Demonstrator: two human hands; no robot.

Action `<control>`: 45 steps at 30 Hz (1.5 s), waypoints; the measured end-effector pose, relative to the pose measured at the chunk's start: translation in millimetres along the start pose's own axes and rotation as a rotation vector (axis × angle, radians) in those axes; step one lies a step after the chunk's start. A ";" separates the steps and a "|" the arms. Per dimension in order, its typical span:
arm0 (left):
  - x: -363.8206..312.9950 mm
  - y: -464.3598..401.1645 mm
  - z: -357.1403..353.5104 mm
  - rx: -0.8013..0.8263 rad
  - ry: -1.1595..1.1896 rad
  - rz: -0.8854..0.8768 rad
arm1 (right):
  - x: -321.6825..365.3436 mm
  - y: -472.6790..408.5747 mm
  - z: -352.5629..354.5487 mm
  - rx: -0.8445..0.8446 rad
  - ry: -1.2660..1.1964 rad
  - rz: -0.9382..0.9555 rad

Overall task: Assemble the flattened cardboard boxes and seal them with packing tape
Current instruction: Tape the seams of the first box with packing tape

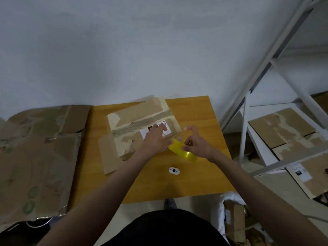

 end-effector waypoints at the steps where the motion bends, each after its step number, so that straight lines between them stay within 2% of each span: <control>1: 3.3 1.2 -3.9 0.013 -0.026 0.003 | -9.7 -4.3 -4.8 0.013 0.072 -0.027; 7: 25.3 9.0 2.0 -0.028 -0.073 0.027 | -71.3 -19.6 -33.9 0.056 0.342 -0.202; 16: 80.6 28.8 27.3 -0.144 -0.104 0.124 | -117.8 -30.6 -80.4 0.201 0.715 -0.223; 20: 106.3 37.3 40.6 -0.220 -0.125 0.154 | -127.7 -29.4 -96.3 0.315 0.743 -0.246; 25: 128.3 42.6 52.4 -0.290 -0.137 0.187 | -128.2 -35.6 -103.4 0.339 0.679 -0.251; 27: 134.4 41.5 54.4 -0.303 -0.130 0.191 | -115.1 -40.3 -93.3 0.282 0.672 -0.230; 31: 145.5 43.2 61.0 -0.386 -0.095 0.235 | -59.9 -54.1 -58.8 -0.213 0.349 -0.145; 33: 154.7 48.4 66.3 -0.442 -0.044 0.275 | -22.3 -66.7 -49.0 -0.327 0.292 -0.028; 35: 165.8 54.8 71.6 -0.500 0.016 0.318 | 18.3 -83.2 -50.9 -0.315 0.261 0.121; 38: 179.6 62.1 73.3 -0.555 0.154 0.405 | 72.7 -104.2 -75.3 -0.140 0.305 0.331; 41: 187.0 65.0 65.8 -0.511 0.278 0.445 | 106.3 -121.8 -116.4 0.047 0.493 0.526; 45: 189.0 59.1 58.2 -0.441 0.252 0.423 | 131.3 -135.7 -149.8 0.130 0.663 0.662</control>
Point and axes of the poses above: each hand's wrist, its own y-axis away from the middle knuckle, its own z-axis out of the back of the hand, x = y × z, the point moved 3 cm from there along -y, towards the middle knuckle, and after that the axes turned 12 degrees about y, right-handed, at the moved point
